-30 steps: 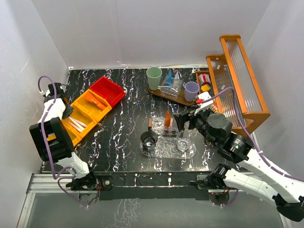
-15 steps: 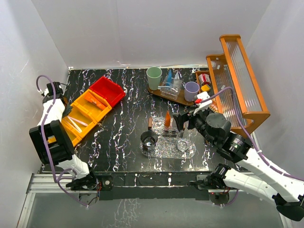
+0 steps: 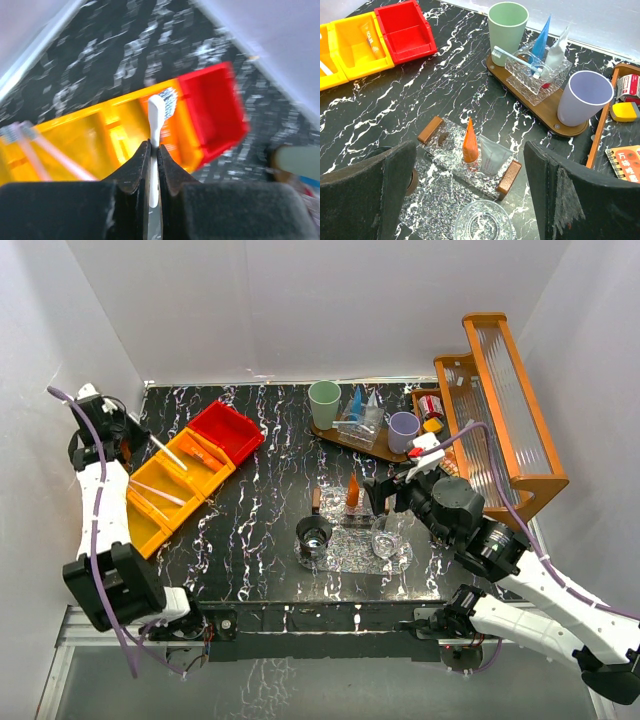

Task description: Prepare toiletry sets of a toothbrush and toothpaste on the tray

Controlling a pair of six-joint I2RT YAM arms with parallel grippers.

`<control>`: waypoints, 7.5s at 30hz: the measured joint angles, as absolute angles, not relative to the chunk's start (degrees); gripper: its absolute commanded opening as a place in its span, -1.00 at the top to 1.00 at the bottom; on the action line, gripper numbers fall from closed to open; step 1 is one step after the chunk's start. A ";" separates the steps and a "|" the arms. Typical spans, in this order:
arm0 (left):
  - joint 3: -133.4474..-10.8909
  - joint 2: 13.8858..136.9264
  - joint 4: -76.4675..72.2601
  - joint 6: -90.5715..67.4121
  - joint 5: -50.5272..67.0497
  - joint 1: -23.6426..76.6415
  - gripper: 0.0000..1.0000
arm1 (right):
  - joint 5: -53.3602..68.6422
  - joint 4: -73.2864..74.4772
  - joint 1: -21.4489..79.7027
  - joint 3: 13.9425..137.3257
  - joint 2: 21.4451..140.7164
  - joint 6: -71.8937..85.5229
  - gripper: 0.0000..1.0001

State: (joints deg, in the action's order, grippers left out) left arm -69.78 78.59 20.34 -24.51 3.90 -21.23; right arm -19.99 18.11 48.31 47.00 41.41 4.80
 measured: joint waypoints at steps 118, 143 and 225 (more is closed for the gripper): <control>-66.30 82.56 29.08 -29.78 -15.05 -14.87 -0.41 | -29.82 17.28 48.31 43.24 30.79 5.80 -0.97; -69.76 98.96 32.27 -41.91 -17.52 -19.46 0.36 | -29.85 16.38 48.31 42.13 30.39 4.95 -0.97; -61.41 104.03 -39.62 -9.69 30.52 56.53 0.98 | -28.62 10.66 48.31 50.11 14.59 21.37 -0.97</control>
State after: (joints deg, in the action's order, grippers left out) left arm -61.41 104.03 -39.62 -9.69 30.52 56.53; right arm -28.62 10.66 48.31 50.11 14.59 21.37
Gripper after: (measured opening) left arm 0.107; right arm 0.983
